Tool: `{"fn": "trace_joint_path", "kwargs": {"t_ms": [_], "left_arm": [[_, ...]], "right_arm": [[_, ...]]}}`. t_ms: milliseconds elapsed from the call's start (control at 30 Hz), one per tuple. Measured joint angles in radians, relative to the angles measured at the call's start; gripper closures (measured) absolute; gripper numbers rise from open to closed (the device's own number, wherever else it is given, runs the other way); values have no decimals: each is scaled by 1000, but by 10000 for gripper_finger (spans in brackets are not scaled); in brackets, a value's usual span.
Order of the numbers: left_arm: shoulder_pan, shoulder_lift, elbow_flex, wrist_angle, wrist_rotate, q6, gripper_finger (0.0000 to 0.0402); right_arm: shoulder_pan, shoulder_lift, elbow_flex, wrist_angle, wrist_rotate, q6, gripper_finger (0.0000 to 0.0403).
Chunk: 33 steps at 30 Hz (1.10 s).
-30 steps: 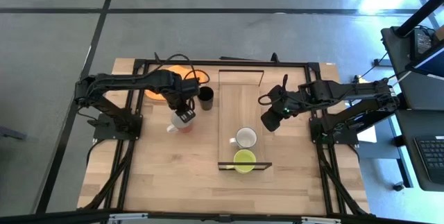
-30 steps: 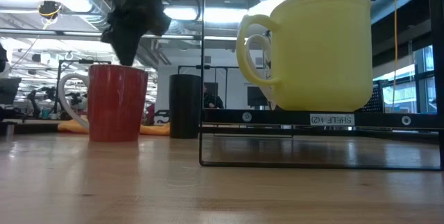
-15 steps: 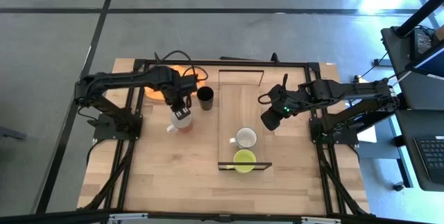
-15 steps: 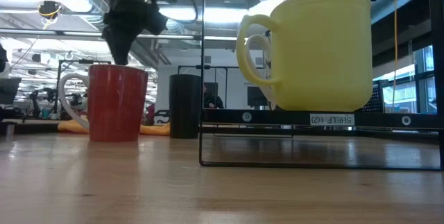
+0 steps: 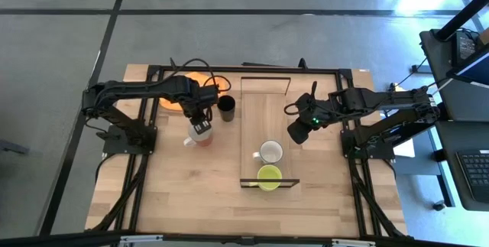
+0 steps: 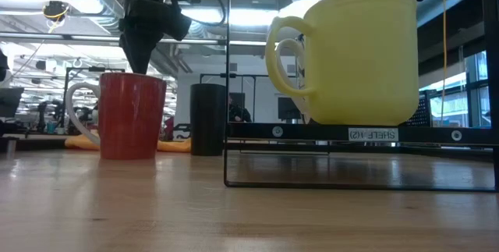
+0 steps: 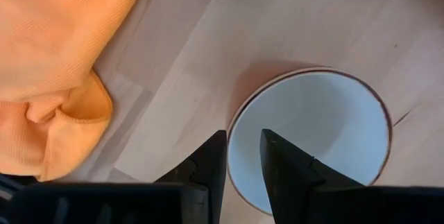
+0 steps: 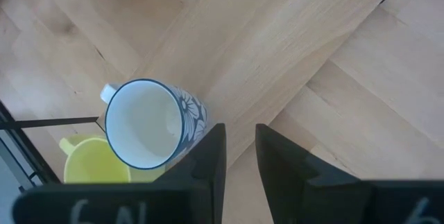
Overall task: Stack small to large cups/mugs on shelf
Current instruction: Put the white and red mug on the shelf
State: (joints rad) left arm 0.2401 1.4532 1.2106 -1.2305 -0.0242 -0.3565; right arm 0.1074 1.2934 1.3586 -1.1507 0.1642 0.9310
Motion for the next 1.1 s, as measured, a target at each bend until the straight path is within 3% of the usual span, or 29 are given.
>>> {"fn": "trace_joint_path", "kwargs": {"t_ms": [233, 533, 1100], "left_arm": [[0, 0, -3, 3, 0, 2, 318], [0, 1, -97, 41, 4, 3, 318], [0, 0, -101, 89, 1, 51, 336]], "right_arm": [[0, 0, 0, 0, 0, 2, 322], [0, 0, 0, 0, 0, 2, 322], [0, 0, 0, 0, 0, 0, 322]]}}
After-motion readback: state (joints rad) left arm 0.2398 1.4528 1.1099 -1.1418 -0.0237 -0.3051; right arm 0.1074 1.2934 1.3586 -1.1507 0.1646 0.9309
